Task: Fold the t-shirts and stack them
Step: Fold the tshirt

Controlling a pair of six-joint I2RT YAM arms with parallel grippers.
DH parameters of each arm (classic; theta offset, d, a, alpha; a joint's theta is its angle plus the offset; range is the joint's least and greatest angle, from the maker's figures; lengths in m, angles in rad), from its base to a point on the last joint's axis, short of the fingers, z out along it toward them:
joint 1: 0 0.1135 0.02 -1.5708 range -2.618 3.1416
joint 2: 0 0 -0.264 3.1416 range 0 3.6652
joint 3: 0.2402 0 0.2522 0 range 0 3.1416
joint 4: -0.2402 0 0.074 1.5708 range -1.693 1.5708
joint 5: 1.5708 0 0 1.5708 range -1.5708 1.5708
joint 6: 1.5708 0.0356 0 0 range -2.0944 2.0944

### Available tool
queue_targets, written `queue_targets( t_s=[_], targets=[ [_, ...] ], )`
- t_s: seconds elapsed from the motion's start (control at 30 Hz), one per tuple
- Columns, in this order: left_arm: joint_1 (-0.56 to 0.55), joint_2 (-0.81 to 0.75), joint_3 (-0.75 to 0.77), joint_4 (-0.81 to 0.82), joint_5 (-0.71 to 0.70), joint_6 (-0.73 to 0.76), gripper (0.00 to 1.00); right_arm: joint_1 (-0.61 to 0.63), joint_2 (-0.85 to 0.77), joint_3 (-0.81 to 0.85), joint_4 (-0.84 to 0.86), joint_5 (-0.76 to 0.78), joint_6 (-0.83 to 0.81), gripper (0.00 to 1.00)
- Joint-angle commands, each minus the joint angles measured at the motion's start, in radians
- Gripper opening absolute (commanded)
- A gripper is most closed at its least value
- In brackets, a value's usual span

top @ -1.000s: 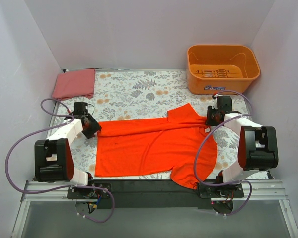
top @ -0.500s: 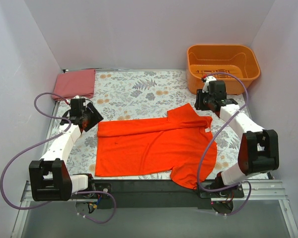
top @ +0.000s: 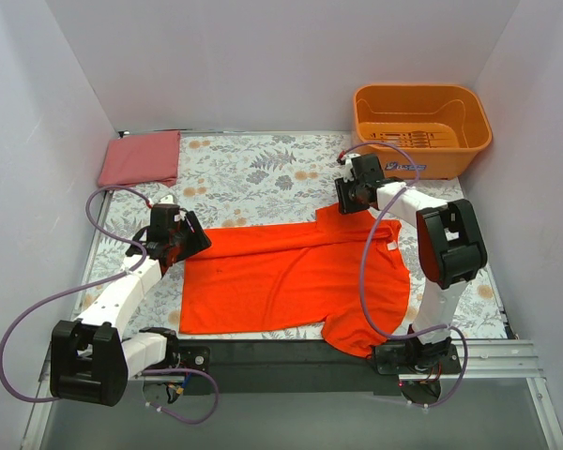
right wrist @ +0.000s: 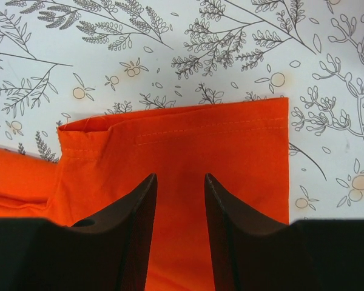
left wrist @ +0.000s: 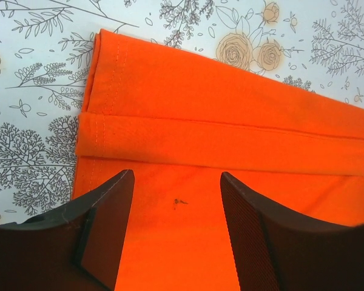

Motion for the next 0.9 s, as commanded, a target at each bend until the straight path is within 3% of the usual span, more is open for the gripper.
queue_targets(
  t_s=[0.0, 0.37, 0.47, 0.53, 0.7, 0.87],
  targets=[
    [-0.007, -0.031, -0.012, 0.048, -0.024, 0.015, 0.57, 0.018, 0.029, 0.061, 0.022, 0.022, -0.023, 0.44],
    [-0.008, -0.024, -0.009, 0.051, -0.033, 0.021, 0.57, 0.056, 0.106, 0.073, 0.027, 0.134, -0.023, 0.45],
    [-0.008, -0.018, -0.009, 0.053, -0.030, 0.021, 0.56, 0.066, 0.116, 0.058, 0.027, 0.136, -0.051, 0.36],
    [-0.008, -0.012, -0.006, 0.053, -0.034, 0.024, 0.56, 0.064, 0.114, 0.050, 0.027, 0.136, -0.052, 0.20],
    [-0.008, -0.004, -0.003, 0.054, -0.034, 0.024, 0.56, 0.064, 0.106, 0.026, 0.026, 0.124, -0.051, 0.01],
    [-0.008, -0.004, -0.005, 0.053, -0.034, 0.029, 0.56, 0.066, 0.048, 0.012, 0.024, 0.108, -0.043, 0.01]
  ],
)
